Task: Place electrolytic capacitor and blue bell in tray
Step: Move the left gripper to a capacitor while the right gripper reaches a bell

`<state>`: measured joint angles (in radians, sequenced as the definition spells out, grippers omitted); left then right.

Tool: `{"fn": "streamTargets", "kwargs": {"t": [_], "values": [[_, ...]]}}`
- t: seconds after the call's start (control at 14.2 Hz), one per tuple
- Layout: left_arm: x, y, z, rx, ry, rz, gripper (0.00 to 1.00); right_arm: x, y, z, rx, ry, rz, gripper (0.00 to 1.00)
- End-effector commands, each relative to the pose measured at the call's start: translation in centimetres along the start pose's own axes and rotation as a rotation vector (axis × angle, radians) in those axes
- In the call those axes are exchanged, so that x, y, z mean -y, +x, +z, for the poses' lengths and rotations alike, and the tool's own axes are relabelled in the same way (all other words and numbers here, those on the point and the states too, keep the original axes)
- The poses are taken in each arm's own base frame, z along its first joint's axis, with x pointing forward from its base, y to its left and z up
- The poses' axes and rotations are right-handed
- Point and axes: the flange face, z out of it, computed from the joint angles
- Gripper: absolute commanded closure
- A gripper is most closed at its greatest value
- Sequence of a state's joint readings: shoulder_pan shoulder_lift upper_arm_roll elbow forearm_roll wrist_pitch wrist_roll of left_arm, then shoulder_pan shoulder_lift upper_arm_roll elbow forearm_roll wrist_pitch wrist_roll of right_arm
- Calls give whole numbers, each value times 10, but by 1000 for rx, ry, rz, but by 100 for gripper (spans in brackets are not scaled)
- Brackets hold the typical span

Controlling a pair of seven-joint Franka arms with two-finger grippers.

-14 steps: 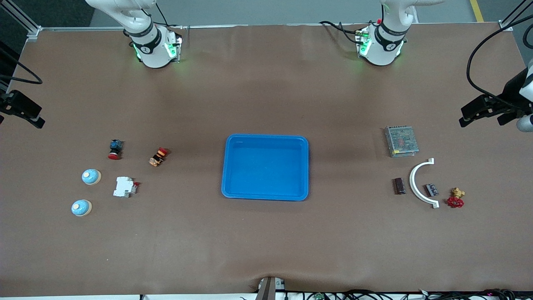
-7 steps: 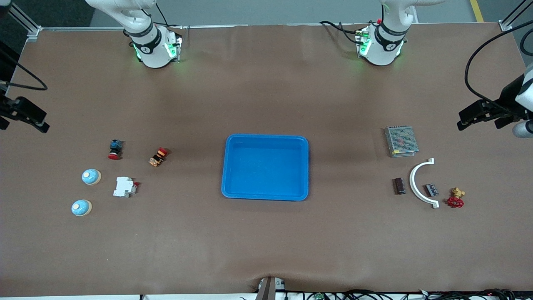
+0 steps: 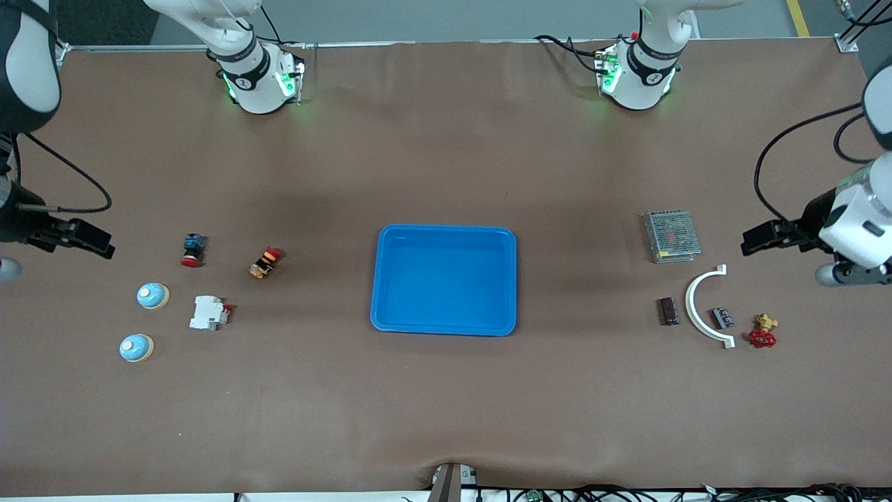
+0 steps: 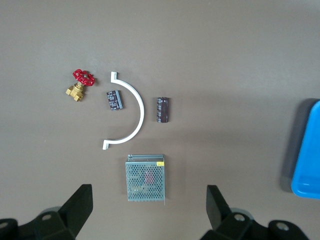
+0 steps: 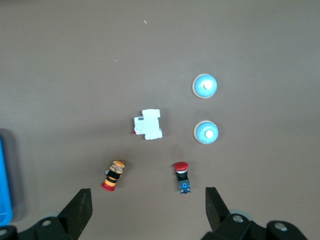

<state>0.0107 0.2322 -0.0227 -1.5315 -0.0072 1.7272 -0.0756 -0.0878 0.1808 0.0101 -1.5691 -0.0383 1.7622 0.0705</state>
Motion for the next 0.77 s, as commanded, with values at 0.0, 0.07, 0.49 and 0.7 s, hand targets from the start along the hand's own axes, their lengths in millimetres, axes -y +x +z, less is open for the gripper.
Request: {"fn": "streamTargets", "kwargs": {"t": [0.0,0.07,0.49,0.7], "values": [[9,17,24,-3,21,-12,0,-6,15,39,46,14,2,0],[12,23,36,-3,24,-16,0,-11,20,54,60,15,-17,0],[44,64,134,-2,30,-55,0,-54,50,137,51,24,-121,0],[64,72,171,8,25,-78,0,-87,52,183,1,22,-196,0]]}}
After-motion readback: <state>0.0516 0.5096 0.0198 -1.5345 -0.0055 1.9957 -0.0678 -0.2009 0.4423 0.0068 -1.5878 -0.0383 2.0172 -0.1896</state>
